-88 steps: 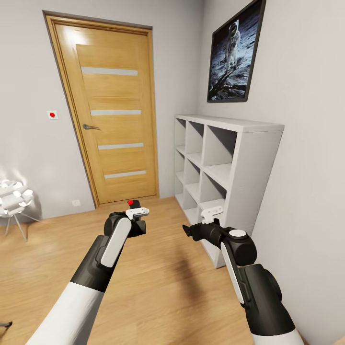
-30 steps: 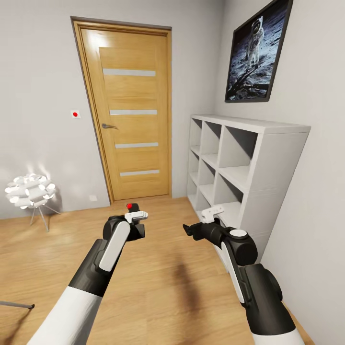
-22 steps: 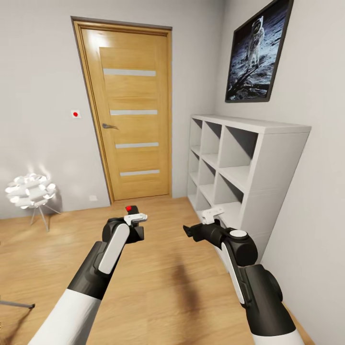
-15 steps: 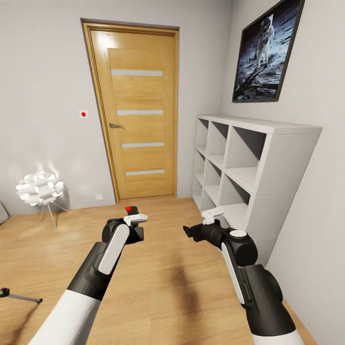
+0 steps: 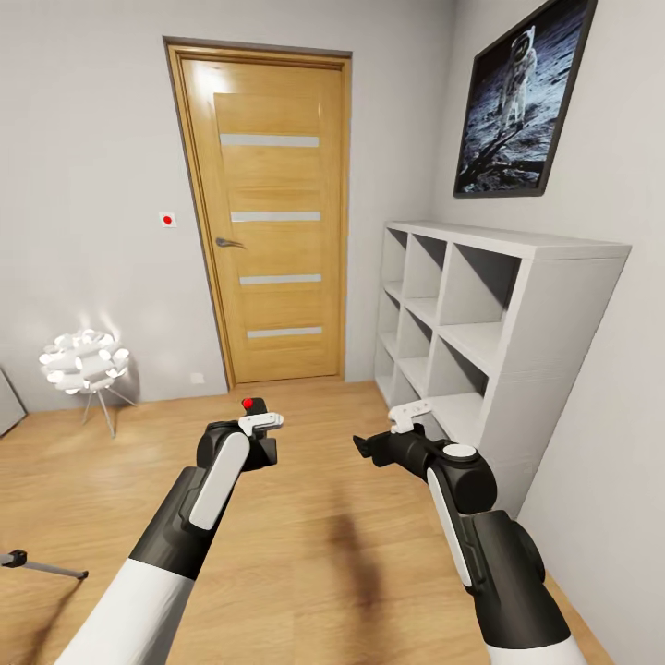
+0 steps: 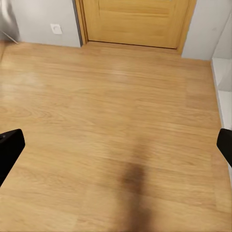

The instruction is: Attach the digital camera to the camera tripod in the bedroom.

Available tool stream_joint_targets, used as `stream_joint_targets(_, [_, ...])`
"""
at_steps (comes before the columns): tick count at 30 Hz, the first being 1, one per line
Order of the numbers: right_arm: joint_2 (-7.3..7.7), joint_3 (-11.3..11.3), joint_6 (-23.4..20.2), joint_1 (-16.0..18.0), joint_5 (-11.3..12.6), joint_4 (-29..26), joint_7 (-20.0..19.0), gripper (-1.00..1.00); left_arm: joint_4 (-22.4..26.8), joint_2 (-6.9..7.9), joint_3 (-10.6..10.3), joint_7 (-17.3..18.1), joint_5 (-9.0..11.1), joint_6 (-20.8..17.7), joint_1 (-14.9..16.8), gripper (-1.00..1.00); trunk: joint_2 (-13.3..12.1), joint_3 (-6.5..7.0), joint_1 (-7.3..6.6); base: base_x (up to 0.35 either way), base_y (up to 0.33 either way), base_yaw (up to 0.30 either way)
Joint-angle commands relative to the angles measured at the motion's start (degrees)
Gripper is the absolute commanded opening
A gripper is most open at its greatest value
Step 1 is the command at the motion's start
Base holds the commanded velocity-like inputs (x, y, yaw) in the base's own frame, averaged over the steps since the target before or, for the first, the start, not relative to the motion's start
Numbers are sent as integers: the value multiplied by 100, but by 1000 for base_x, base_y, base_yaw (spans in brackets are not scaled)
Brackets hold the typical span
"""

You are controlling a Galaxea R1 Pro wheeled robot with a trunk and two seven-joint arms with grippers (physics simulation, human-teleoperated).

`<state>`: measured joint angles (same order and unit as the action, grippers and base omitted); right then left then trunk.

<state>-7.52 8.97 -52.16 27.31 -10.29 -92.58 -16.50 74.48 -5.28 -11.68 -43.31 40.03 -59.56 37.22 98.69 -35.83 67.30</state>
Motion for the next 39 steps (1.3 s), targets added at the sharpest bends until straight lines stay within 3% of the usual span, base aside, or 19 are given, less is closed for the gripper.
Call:
stream_joint_targets(1, [-1,-1,-23,4,-61,-6,-46,100,5,0,-5,-46,40,-21,5,-100,3,-6,0,0,0,10])
stream_joint_targets(13, [-3,6,-19,4,-61,-6,-46,100,5,0,-1,-45,40,-21,4,-100,3,-6,0,83,0,4])
stream_joint_targets(39, [0,16,-14,3,-61,-6,-46,100,5,4,2,-50,40,-21,4,-100,3,-6,0,302,0,0])
